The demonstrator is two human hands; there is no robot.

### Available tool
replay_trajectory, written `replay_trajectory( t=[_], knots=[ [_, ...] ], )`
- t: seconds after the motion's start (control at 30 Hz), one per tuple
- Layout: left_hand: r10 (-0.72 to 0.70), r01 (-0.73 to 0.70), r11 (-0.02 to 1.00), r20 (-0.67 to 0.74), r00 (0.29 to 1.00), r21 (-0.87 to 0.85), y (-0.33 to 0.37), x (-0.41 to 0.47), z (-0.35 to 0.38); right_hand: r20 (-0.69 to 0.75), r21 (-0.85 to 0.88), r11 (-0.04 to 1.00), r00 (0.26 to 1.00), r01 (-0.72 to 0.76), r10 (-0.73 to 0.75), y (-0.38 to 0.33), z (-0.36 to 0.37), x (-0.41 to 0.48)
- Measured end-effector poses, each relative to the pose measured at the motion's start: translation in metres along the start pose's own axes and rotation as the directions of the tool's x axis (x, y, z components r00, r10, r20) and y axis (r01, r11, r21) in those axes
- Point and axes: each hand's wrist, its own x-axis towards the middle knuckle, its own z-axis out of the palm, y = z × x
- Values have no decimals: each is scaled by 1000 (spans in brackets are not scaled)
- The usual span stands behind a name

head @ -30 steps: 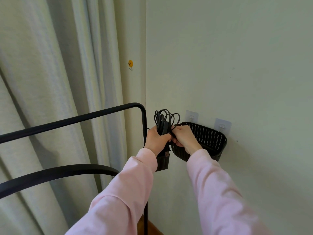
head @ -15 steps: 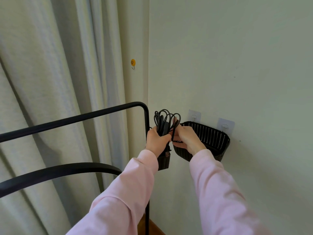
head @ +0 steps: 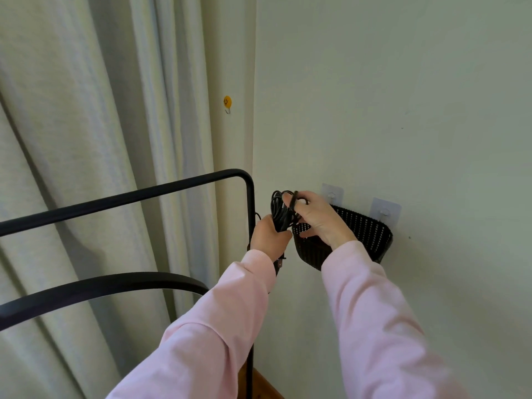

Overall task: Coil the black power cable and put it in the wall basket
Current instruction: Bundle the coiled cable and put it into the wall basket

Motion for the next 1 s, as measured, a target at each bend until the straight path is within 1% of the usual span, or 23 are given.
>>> replay_trajectory(
  t=[0.07,0.13,0.23,0.37,0.5,0.6,0.73,0.87,0.93,1.0],
  knots=[
    [13,-15,998,23,1000,66,-1,1,1,-24,-102,995,999,18,-21,-9,1,-1],
    [22,-28,991,48,999,132,-1,2,0,-25,-160,987,999,29,-34,-14,0,-2],
    [47,-62,971,73,996,230,-1,4,0,-8,-206,978,999,43,-46,-16,1,-2],
    [61,-98,917,105,993,386,1,5,1,17,-240,968,997,73,-71,-18,1,-3],
    [62,-112,890,126,990,441,2,7,1,43,-337,936,994,105,-96,-15,3,-2],
    [62,-93,924,95,994,372,1,5,2,59,-454,888,997,78,-57,-19,2,-2],
    [78,-88,972,53,996,216,-5,7,1,86,-460,888,995,-7,52,-17,4,-1],
    [57,-61,995,48,997,81,-7,11,-5,81,-353,935,994,-38,71,-8,4,0],
    [24,-24,1000,38,999,-13,-5,11,-12,112,-282,958,989,-60,95,-1,2,-1],
    [3,-2,997,15,1000,-78,-3,12,-18,157,-218,975,984,-53,89,5,3,-4]
  ],
)
